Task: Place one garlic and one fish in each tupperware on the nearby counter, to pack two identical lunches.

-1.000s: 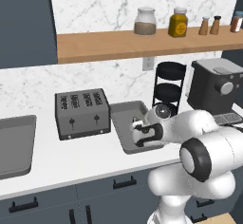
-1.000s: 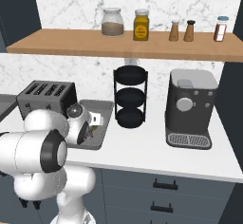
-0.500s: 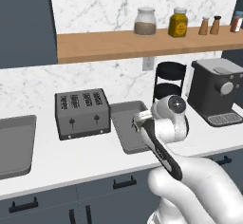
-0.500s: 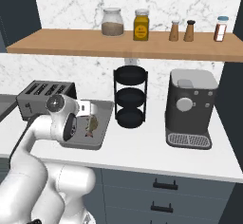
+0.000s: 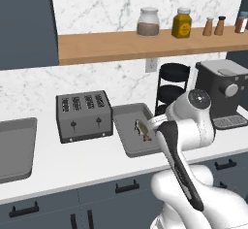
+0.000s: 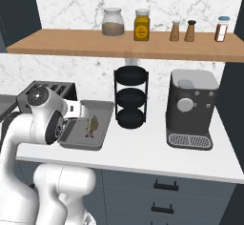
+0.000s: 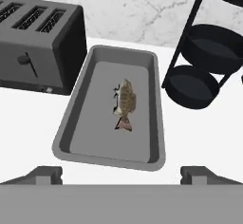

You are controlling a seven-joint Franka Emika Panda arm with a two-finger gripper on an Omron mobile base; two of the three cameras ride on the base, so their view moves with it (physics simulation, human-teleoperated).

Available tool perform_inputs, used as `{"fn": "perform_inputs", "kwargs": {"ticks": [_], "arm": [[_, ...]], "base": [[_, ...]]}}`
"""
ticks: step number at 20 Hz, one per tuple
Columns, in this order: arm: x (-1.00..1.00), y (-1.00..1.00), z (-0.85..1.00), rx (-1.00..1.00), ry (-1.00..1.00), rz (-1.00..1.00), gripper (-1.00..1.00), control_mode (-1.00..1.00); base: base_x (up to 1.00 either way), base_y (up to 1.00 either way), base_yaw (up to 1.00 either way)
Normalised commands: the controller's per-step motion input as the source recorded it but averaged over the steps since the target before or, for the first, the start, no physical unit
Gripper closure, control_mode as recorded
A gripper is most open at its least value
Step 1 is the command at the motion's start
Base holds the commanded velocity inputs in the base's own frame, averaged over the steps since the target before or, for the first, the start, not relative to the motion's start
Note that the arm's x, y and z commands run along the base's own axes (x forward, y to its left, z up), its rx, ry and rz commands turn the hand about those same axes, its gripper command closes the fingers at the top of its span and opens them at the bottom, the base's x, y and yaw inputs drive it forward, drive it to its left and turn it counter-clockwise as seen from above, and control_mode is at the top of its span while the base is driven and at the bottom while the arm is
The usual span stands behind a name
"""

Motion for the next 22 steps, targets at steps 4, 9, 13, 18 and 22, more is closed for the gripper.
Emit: {"fn": "perform_inputs", "kwargs": {"ticks": [4, 9, 13, 18, 22], "arm": [[-1.00, 0.00, 0.19, 0.00, -0.02, 0.09, -1.00, -1.00], [-1.00, -0.06, -0.16, 0.00, -0.02, 0.02, -1.00, -1.00], [-0.75, 0.00, -0.34, 0.00, -0.02, -0.01, -1.00, 1.00], [0.00, 0.00, 0.00, 0.00, 0.00, 0.00, -1.00, 1.00], [0.00, 0.00, 0.00, 0.00, 0.00, 0.00, -1.00, 1.00]], "base": [[0.00, 0.00, 0.00], [0.00, 0.00, 0.00], [-0.25, 0.00, -0.01], [-1.00, 0.00, -0.06], [-1.00, -0.49, -0.06]]}}
